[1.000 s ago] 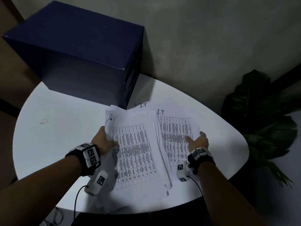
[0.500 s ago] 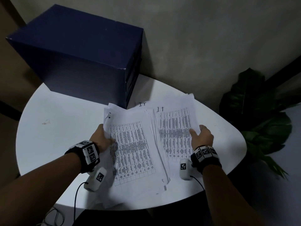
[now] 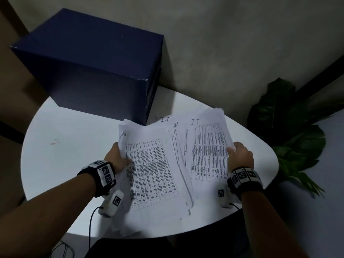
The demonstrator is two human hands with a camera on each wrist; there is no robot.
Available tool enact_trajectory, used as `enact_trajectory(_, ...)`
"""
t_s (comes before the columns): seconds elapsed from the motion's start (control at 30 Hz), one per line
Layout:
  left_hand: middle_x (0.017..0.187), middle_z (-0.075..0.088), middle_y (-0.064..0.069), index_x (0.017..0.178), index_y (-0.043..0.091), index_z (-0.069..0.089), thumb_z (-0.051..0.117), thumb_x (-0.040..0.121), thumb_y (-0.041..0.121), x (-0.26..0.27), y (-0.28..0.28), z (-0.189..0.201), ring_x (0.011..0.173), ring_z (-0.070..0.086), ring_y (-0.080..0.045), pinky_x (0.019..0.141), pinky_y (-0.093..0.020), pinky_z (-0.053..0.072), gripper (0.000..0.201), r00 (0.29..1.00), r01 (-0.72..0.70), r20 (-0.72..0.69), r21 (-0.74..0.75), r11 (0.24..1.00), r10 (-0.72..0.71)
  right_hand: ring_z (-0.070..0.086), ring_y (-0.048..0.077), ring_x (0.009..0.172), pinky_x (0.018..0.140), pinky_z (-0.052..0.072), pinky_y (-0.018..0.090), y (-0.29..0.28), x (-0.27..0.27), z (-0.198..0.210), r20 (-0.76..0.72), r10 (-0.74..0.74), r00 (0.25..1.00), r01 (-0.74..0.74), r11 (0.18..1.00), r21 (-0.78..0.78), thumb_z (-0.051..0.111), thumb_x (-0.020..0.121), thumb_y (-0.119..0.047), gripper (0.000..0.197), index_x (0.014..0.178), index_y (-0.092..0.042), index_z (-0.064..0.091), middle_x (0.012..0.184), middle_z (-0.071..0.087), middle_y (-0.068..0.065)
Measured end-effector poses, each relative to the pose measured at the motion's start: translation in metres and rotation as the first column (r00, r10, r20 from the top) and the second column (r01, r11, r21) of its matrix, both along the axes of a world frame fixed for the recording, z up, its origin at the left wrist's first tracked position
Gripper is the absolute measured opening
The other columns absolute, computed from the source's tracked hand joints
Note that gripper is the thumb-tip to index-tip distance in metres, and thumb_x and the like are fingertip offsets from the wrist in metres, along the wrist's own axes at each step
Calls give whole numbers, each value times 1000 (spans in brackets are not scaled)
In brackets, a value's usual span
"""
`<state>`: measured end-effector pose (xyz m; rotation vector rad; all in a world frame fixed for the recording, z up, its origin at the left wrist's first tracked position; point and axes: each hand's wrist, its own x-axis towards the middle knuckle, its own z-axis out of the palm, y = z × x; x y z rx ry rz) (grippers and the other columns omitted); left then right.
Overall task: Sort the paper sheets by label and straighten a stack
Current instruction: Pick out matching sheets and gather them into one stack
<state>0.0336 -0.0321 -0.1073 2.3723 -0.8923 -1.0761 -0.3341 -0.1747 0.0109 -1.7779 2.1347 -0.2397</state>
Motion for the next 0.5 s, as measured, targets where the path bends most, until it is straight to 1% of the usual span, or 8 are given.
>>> enact_trajectory(0.1,104,65,-8,121,8,52,84,74,18,-1,-1,1,98,64,-32,80,-39,47,58,1000,10,3,-19,1000,-10,59,39,90,79,48,41,1,-7,-3,24,-25,999,25,1000,-8,48,96,-26,28,114,-7,58,105,65,25)
enact_trajectory(0.17,108,62,-7,124,8,48,83,76,17,-2,0,2,101,60,-30,82,-38,45,60,1000,8,-16,-18,1000,-8,61,42,94,80,47,41,2,-11,9,68,-5,998,15,989,-144,47,95,-30,35,113,-4,60,103,66,27)
enact_trajectory(0.27,111,60,-9,129,7,45,82,80,17,-2,2,2,106,59,-32,85,-38,44,62,1000,10,-25,-21,1000,-11,63,42,88,72,43,37,2,-16,48,156,82,984,-13,916,-400,52,93,-30,37,103,4,65,93,67,29)
enact_trajectory(0.37,112,61,-11,129,7,45,81,80,17,-1,2,2,106,59,-32,87,-39,45,61,999,1,-36,-16,1000,-1,66,37,85,68,37,21,1,-18,90,254,139,957,25,833,-553,61,92,-22,33,99,9,67,92,69,30)
enact_trajectory(0.4,112,62,-11,129,7,46,81,80,16,-2,2,4,106,59,-32,87,-40,46,61,999,2,-40,-25,1000,-3,66,34,87,68,38,12,2,-18,101,280,152,948,43,810,-584,62,92,-18,31,101,11,67,95,69,30)
enact_trajectory(0.43,112,62,-12,128,7,46,81,80,16,-3,2,6,106,60,-33,88,-40,47,61,999,2,-37,-17,1000,-2,65,29,88,66,34,0,2,-17,108,300,163,940,54,796,-603,63,92,-14,29,102,13,67,97,69,29)
enact_trajectory(0.47,111,62,-12,128,7,46,81,79,15,-3,2,6,106,60,-33,88,-40,46,61,999,-2,-44,-36,999,1,62,25,88,63,30,-7,3,-16,112,318,171,933,57,801,-596,63,92,-12,29,103,14,66,97,69,28)
enact_trajectory(0.5,111,62,-11,128,6,46,82,79,15,-5,3,11,105,59,-32,87,-39,46,61,999,-6,-48,-31,1000,5,60,23,88,62,29,-7,4,-14,110,339,162,927,63,822,-566,63,92,-11,29,104,14,66,95,68,26)
